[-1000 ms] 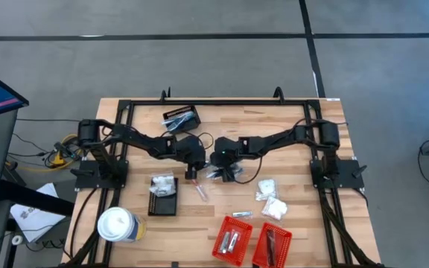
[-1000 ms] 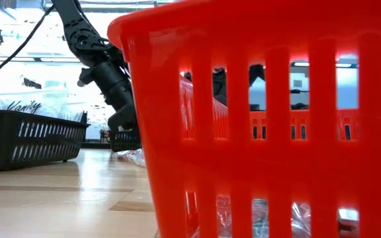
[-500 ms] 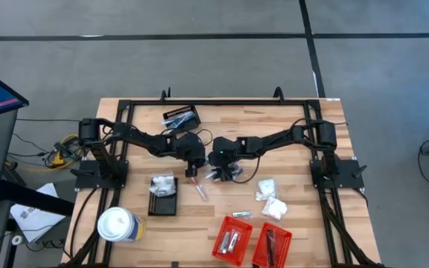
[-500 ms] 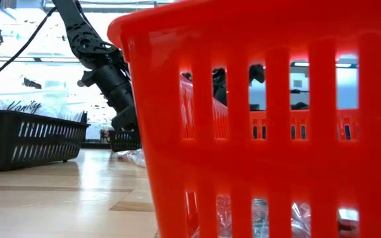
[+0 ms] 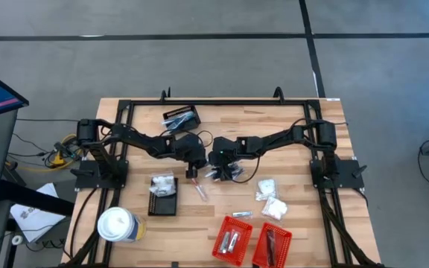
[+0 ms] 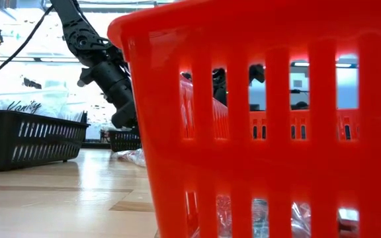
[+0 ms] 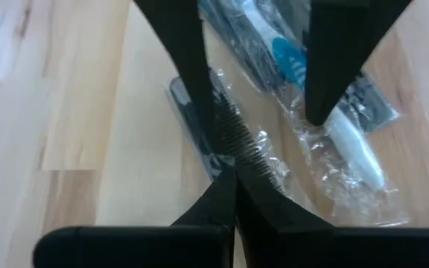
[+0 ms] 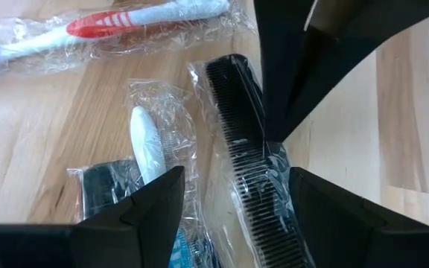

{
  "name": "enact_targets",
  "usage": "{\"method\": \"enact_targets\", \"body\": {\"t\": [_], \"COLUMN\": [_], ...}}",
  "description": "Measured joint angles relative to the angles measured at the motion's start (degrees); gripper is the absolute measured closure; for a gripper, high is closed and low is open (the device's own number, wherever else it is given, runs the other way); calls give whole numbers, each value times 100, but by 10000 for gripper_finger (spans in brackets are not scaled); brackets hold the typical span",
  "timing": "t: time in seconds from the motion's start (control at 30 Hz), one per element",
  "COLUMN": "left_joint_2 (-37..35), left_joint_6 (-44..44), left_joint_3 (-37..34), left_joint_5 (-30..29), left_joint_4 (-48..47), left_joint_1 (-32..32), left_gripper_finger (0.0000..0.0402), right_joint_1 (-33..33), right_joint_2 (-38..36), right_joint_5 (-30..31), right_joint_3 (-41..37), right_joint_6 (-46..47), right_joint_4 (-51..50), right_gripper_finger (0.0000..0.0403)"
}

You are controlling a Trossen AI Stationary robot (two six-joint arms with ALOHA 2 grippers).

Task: Pick & Place Travel size toiletries
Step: Put the black hair brush into the right red bin

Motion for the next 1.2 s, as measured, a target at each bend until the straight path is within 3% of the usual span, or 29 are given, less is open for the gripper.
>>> {"method": "enact_targets", "body": {"t": [1.2], "left_joint_2": [83], "left_joint_6": [-46], "left_joint_3": [-61], "left_joint_5": [-19], "left_joint_4": [-79], "left_joint_1": [129], "left_gripper_finger": [400], "right_joint_1": [-52], "right_joint_2": [-9], "right_joint_5": [-2], "right_joint_3": [212], "right_joint_6": [157], "right_joint_4": [-249], "right_gripper_finger": [168]}}
